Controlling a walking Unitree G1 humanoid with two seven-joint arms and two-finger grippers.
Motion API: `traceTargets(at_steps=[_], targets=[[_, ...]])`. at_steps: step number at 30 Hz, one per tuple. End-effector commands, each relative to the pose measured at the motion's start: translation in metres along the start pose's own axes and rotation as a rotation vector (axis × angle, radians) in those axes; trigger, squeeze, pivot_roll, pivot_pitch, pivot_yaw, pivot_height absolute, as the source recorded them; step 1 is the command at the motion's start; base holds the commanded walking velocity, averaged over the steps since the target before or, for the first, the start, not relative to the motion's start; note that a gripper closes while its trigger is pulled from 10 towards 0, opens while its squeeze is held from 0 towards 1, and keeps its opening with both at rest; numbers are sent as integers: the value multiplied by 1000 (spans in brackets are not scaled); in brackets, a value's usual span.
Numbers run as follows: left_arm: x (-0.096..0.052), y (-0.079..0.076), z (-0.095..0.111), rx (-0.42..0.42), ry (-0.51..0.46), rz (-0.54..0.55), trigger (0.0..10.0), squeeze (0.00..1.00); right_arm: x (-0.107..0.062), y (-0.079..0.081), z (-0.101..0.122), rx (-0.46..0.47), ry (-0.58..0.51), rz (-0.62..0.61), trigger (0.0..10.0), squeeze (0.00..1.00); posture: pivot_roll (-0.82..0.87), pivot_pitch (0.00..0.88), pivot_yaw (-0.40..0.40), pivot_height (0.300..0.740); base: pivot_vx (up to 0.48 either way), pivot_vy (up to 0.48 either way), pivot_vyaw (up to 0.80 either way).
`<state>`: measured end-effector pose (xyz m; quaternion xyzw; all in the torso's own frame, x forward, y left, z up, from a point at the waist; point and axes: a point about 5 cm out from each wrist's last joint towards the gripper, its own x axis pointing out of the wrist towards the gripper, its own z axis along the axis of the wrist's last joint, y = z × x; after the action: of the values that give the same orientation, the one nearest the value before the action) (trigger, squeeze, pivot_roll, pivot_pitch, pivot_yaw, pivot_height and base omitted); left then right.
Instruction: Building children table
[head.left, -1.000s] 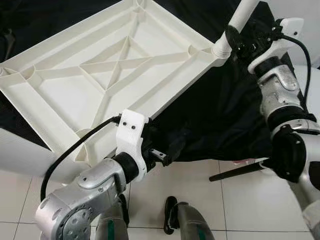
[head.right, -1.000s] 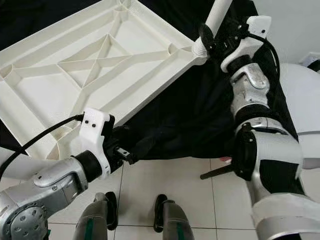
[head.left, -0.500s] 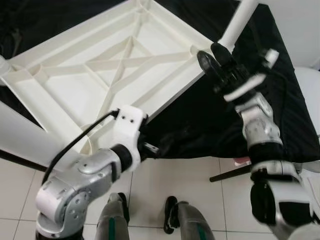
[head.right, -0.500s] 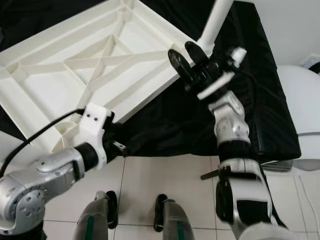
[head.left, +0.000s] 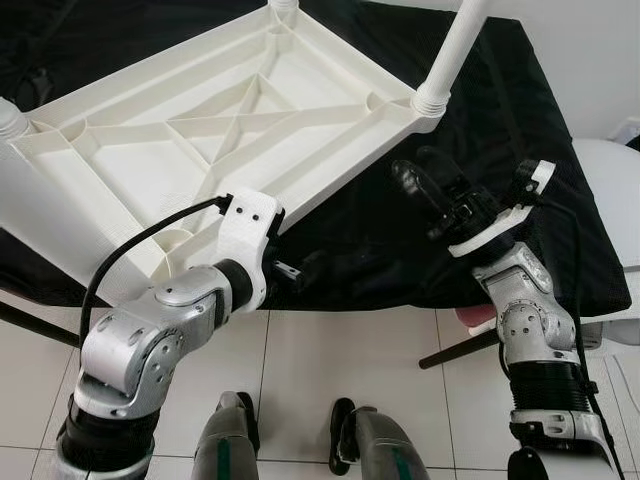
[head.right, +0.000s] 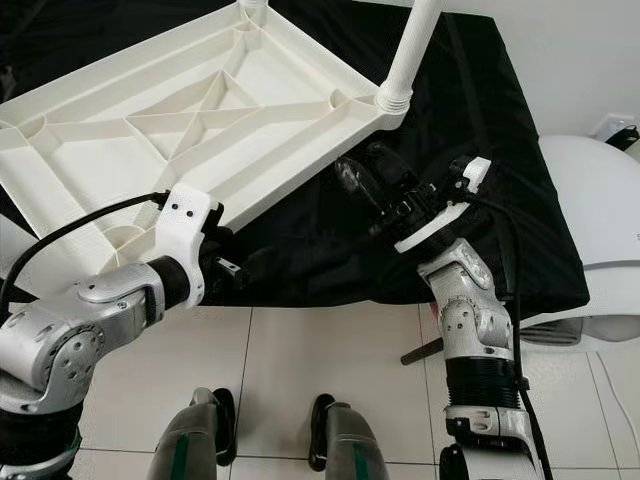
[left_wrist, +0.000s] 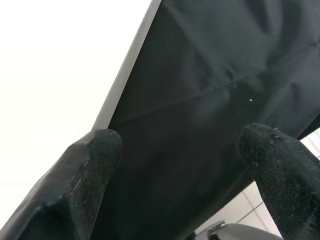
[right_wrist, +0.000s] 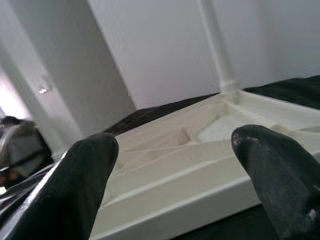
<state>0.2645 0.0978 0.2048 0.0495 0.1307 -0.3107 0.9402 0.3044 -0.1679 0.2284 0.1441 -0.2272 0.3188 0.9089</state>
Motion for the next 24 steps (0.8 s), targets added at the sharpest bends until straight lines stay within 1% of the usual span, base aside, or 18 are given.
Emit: traceTargets(at_steps=[1,2,3,4,5,6,7,8,10,11,12,13,14,16,18,20,23,24], targets=[[1,6,2,24,-8,32,10000,0,-4,1,-2,-28,22,-60,10000,0,53,132,-46,740,0,0,0],[4,7,1,31,-5,33,10000,0,-6,3,-5,-104,48,-128,10000,0,42,128,-42,740,0,0,0],[6,8,1,35,-4,32,10000,0,-8,3,-8,-153,63,-172,10000,0,30,125,-37,740,0,0,0],[7,9,1,39,-3,32,10000,0,-8,3,-9,-185,71,-193,10000,0,30,125,-37,740,0,0,0],[7,9,1,39,-3,32,10000,0,-8,3,-9,-185,71,-193,10000,0,30,125,-37,740,0,0,0],[9,9,0,44,0,24,10000,0,-10,4,-15,-227,89,-240,10000,0,20,120,-32,740,0,0,0],[14,9,-2,71,14,9,10000,0,-11,14,-30,-275,118,-305,10000,0,14,119,-26,740,0,0,0],[14,9,-2,71,14,9,10000,0,-11,14,-30,-275,118,-305,10000,0,14,119,-26,740,0,0,0],[17,9,-3,98,22,8,10000,0,-12,22,-36,-278,116,-316,10000,0,13,119,-25,740,0,0,0],[17,9,-3,98,22,8,10000,0,-12,22,-36,-278,116,-316,10000,0,13,119,-25,740,0,0,0],[18,8,-1,127,10,-1,10000,0,-14,30,-43,-284,104,-341,10000,0,16,118,-24,740,0,0,0],[18,8,-1,127,10,-1,10000,0,-14,30,-43,-284,104,-341,10000,0,16,118,-24,740,0,0,0],[18,4,3,144,-14,-27,10000,0,-16,36,-48,-263,102,-345,10000,0,20,117,-29,740,0,0,0],[17,0,7,153,-39,-59,10000,0,-17,41,-53,-252,111,-342,10000,0,20,117,-29,740,0,0,0],[13,-4,14,164,-87,-97,10000,0,-19,46,-60,-247,137,-343,10000,0,23,118,-32,740,0,0,0],[8,-7,18,191,-109,-125,10000,0,-22,49,-64,-243,155,-346,10000,0,24,114,-35,740,0,0,0],[3,-7,22,187,-140,-145,10000,0,-24,52,-68,-249,168,-354,10000,0,25,113,-36,740,0,0,0],[1,-7,24,182,-164,-156,10000,0,-25,53,-70,-250,174,-366,10000,0,25,110,-35,740,0,0,0]])
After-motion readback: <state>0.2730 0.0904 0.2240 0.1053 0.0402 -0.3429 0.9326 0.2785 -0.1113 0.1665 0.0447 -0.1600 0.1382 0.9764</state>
